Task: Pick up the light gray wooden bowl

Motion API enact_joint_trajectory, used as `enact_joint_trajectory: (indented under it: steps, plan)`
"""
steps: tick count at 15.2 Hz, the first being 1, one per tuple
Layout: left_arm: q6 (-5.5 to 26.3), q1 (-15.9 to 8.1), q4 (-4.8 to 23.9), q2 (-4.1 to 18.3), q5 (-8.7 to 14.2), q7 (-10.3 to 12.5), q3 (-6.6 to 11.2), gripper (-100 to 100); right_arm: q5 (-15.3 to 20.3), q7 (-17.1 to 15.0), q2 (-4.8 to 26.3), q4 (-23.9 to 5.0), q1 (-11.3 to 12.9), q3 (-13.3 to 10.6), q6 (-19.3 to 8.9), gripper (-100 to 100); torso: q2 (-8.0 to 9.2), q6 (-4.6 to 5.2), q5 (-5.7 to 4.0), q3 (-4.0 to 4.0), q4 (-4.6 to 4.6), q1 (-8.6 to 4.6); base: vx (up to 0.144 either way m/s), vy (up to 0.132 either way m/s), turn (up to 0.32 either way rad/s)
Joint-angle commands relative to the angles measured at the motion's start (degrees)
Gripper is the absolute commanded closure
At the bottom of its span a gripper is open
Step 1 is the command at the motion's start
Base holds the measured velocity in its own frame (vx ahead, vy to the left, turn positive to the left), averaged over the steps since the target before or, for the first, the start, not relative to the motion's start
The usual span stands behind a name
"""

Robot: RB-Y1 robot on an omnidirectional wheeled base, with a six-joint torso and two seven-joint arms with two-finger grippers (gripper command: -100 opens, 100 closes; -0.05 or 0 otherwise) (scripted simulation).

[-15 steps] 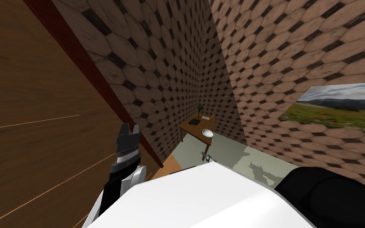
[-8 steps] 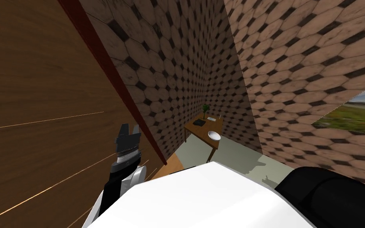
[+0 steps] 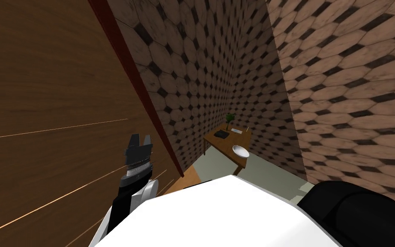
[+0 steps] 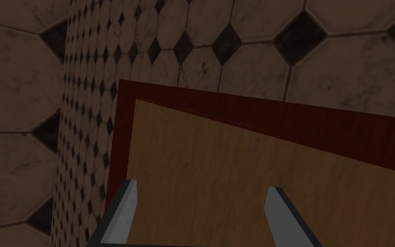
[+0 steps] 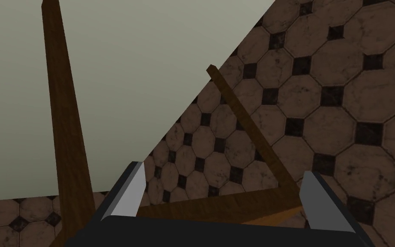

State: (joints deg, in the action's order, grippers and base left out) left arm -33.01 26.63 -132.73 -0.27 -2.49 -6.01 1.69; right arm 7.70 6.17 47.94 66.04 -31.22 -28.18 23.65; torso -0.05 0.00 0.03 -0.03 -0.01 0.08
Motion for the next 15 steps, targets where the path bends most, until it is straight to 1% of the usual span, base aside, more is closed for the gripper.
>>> enact_joint_trajectory:
  steps: [1,2,3,4,6,7,9,10,11,12,13,14,15]
  plan:
    - [0.00,0.00,0.00,0.00,0.00,0.00,0.00,0,0.15,0.25,-0.22,-2.86,0.72,-0.35,0.90,-100,0.00,0.00,0.00,0.00,0.00,0.00,0.022,0.013,-0.002]
    - [0.00,0.00,0.00,0.00,0.00,0.00,0.00,0,0.15,0.25,-0.22,-3.23,0.72,-0.35,0.90,-100,0.05,0.03,-0.01,0.02,0.00,-0.02,0.009,0.007,-0.035]
    - [0.00,0.00,0.00,0.00,0.00,0.00,0.00,0,0.51,0.97,1.81,-4.93,0.86,-1.56,0.84,-100,0.10,0.03,-0.02,0.05,0.02,-0.05,0.032,0.025,0.231]
    - [0.00,-0.01,0.00,0.00,0.00,0.00,0.00,0,0.51,0.97,1.81,-6.28,0.86,-1.56,0.84,-100,0.06,-0.05,0.00,0.04,0.02,-0.04,0.052,0.034,0.251]
    - [0.00,0.00,0.00,0.00,0.00,0.00,0.00,0,0.51,0.97,1.81,-6.83,0.86,-1.56,0.84,-100,0.01,0.01,0.00,0.01,0.00,0.00,0.032,0.020,0.034]
    - [0.00,0.00,0.00,0.00,0.00,0.00,0.00,0,0.83,1.68,3.81,-8.76,1.01,-2.73,0.78,-100,0.05,0.03,-0.01,0.03,0.01,-0.02,0.041,0.030,0.216]
    - [0.00,0.00,0.00,0.00,0.00,0.00,0.00,0,0.83,1.68,3.81,-10.35,1.01,-2.73,0.78,-100,-0.03,-0.03,0.00,-0.01,0.00,0.01,0.053,0.024,0.166]
    - [0.00,0.00,0.00,0.00,0.00,0.00,0.00,0,0.83,1.68,3.81,-10.35,1.01,-2.73,0.78,-100,-0.02,0.01,0.01,-0.01,-0.01,-0.01,0.026,0.009,-0.024]
    - [0.00,0.00,0.00,0.00,0.00,0.00,0.00,0,1.14,2.37,5.76,-12.38,1.18,-3.86,0.72,-100,0.03,0.03,0.00,0.01,0.00,-0.03,0.040,0.017,0.143]
    - [0.00,0.00,0.00,0.00,0.00,0.00,0.00,0,1.14,2.37,5.76,-13.57,1.18,-3.86,0.72,-100,0.01,-0.02,0.01,0.01,0.01,-0.04,0.054,0.020,0.230]
    - [0.00,0.00,0.00,0.00,0.00,0.00,0.00,0,1.14,2.37,5.76,-13.76,1.18,-3.86,0.72,-100,-0.02,-0.03,0.00,-0.01,0.00,-0.03,0.042,0.011,0.119]
    - [0.00,0.00,0.00,0.00,0.00,0.00,0.00,0,1.41,3.06,7.63,-15.80,1.35,-4.96,0.67,-100,-0.01,0.00,0.00,0.00,0.00,-0.04,0.056,0.013,0.219]
    - [0.00,0.00,0.00,0.00,0.00,0.00,0.00,0,1.41,3.06,7.63,-16.99,1.35,-4.96,0.67,-100,-0.05,-0.04,0.00,-0.02,0.00,-0.04,0.066,0.014,0.208]
